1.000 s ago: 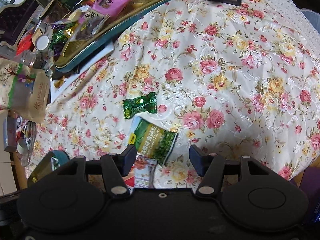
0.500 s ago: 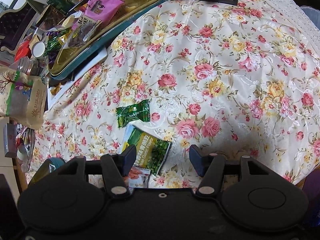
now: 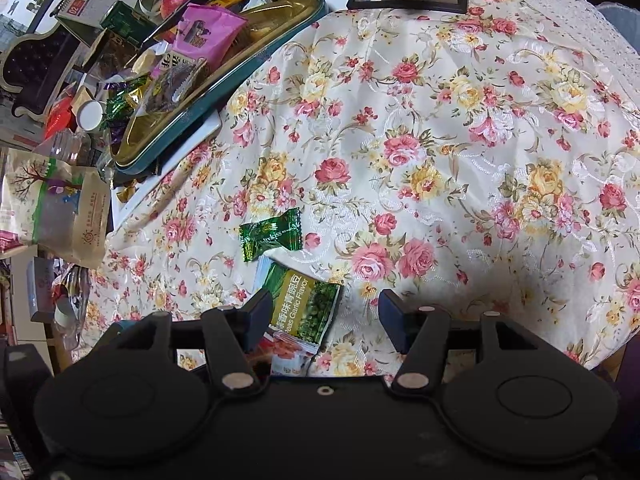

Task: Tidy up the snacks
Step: 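Move both open tools to the loose packets beside the green pea bag, then grasp the red-and-white packet with the left tool while the right tool grasps a small white packet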

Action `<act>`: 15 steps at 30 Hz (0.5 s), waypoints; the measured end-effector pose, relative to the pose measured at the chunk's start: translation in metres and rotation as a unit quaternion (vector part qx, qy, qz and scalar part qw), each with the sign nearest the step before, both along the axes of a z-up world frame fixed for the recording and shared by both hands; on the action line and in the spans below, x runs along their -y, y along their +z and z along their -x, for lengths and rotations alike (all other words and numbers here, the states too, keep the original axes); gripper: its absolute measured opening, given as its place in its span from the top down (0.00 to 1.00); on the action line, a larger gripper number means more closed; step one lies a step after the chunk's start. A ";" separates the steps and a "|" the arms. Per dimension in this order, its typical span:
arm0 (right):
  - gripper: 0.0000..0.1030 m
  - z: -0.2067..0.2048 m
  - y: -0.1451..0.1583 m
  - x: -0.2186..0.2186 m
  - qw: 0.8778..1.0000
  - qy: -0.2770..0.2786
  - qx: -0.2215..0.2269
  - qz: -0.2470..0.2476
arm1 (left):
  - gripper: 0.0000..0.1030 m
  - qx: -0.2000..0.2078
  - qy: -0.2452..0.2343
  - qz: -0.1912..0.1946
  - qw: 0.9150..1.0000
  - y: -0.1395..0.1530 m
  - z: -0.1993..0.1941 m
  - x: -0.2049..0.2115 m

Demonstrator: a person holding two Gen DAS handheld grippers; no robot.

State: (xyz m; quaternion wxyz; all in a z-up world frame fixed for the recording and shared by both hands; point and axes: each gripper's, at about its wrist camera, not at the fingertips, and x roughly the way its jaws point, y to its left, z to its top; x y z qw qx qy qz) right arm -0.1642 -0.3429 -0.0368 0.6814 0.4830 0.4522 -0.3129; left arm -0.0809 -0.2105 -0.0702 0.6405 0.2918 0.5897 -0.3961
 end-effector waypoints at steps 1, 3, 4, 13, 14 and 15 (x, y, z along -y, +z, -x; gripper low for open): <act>0.40 0.002 0.001 0.001 1.000 -0.002 0.003 0.000 | 0.57 0.000 0.000 0.000 1.000 0.000 0.000 0.001; 0.40 0.006 0.004 0.003 1.000 -0.007 0.009 -0.001 | 0.57 0.007 -0.008 -0.003 1.000 0.000 0.003 0.004; 0.40 0.007 0.005 0.005 1.000 -0.009 0.013 -0.002 | 0.57 0.011 -0.013 -0.005 1.000 0.000 0.005 0.005; 0.40 0.021 0.013 0.014 0.999 -0.025 0.034 -0.008 | 0.43 0.056 -0.047 -0.016 0.997 -0.010 0.027 0.016; 0.40 0.022 0.013 0.014 0.999 -0.026 0.035 -0.008 | 0.43 0.062 -0.050 -0.013 0.997 -0.011 0.029 0.018; 0.40 0.023 0.013 0.015 0.999 -0.027 0.035 -0.008 | 0.43 0.064 -0.052 -0.011 0.997 -0.012 0.030 0.022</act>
